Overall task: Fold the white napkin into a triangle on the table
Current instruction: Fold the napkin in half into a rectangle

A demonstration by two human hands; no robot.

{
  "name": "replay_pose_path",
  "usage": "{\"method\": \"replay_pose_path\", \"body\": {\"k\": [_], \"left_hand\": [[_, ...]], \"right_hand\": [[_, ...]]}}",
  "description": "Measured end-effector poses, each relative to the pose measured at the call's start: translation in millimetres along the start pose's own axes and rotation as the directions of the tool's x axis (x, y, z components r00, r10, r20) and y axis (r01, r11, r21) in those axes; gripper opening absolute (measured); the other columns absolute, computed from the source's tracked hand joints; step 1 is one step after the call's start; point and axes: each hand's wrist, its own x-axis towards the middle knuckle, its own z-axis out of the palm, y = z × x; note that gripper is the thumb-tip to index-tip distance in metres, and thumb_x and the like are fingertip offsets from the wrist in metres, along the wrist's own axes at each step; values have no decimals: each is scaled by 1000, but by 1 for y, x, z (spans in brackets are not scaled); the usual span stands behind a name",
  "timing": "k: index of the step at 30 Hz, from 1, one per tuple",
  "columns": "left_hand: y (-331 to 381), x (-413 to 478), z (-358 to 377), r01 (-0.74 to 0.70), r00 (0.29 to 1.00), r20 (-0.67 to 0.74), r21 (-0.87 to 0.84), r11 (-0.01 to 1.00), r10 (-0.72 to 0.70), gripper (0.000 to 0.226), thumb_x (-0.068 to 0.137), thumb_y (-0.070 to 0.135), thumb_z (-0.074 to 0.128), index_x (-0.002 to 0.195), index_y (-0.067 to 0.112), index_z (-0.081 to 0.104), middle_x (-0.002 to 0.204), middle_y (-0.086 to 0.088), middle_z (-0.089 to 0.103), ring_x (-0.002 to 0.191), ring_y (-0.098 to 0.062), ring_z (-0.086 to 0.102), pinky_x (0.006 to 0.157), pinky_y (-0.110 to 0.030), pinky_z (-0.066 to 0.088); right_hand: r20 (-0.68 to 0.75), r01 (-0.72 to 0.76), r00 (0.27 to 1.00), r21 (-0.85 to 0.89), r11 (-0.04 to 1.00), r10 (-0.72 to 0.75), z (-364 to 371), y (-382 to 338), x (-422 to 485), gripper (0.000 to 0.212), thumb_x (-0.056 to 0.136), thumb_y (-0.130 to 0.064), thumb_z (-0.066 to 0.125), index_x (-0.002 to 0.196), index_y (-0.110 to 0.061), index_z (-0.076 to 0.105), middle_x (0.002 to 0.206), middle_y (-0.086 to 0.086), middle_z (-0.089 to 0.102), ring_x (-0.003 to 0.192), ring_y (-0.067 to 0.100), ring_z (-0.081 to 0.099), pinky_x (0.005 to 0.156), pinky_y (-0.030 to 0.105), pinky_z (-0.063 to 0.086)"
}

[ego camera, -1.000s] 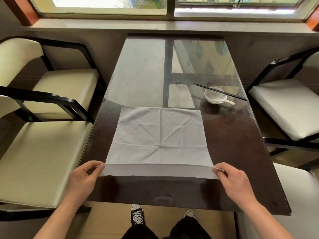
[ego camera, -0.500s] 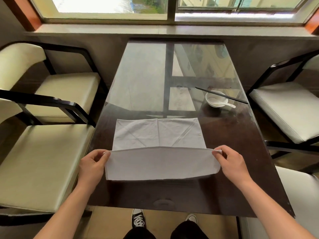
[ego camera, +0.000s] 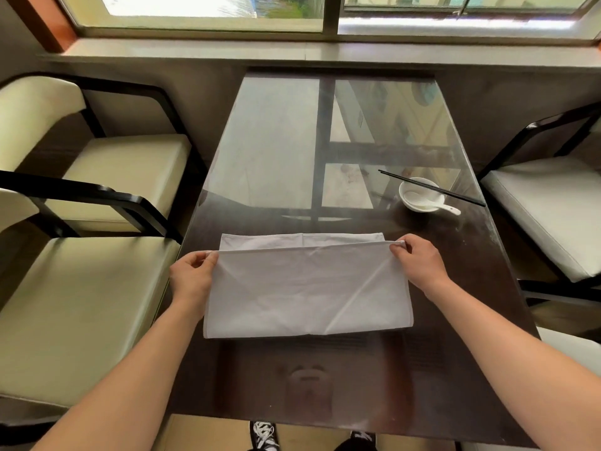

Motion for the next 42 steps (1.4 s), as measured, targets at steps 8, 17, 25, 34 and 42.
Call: {"method": "replay_pose_path", "body": {"k": [8,17,25,34,42], "left_hand": [[4,45,31,64,996,-57,55,996,-61,10,85,30,76,77,25,71,84,3,71,83,-21,68,76,-41,59],[3,73,52,35,998,-68,283,958,-16,10,87,30,73,86,20,73,84,2,71,85,-22,68,73,-39,58],[-2,78,58,-7,997,-67,521,853,49,19,90,30,69,100,13,73,107,-11,66,91,-26,63,73,-35,47],[-2,80,65,-1,999,-34,593,805,26,38,89,27,69,123,11,65,108,-11,70,104,-31,62,83,-40,48],[-2,74,64,6,999,-37,388,922,9,13,88,29,68,76,23,66,78,2,67,78,-22,63,65,-33,48]], "right_hand": [[8,-122,993,27,992,121,23,-5,50,22,94,-24,60,80,-7,61,79,7,62,82,28,56,67,37,38],[40,-195,979,-73,978,198,42,5,78,21,94,-28,58,81,-12,61,84,7,66,84,29,60,68,35,41],[5,-182,982,-217,959,187,46,9,81,27,95,-36,57,83,-11,60,80,4,62,83,30,60,65,36,41],[-5,-205,978,-181,962,207,49,10,81,34,88,-39,67,113,-16,65,107,4,68,103,29,62,83,38,48],[116,-210,969,-63,976,217,50,1,86,11,79,-27,74,84,-21,67,89,1,68,87,25,63,72,36,49]]}}
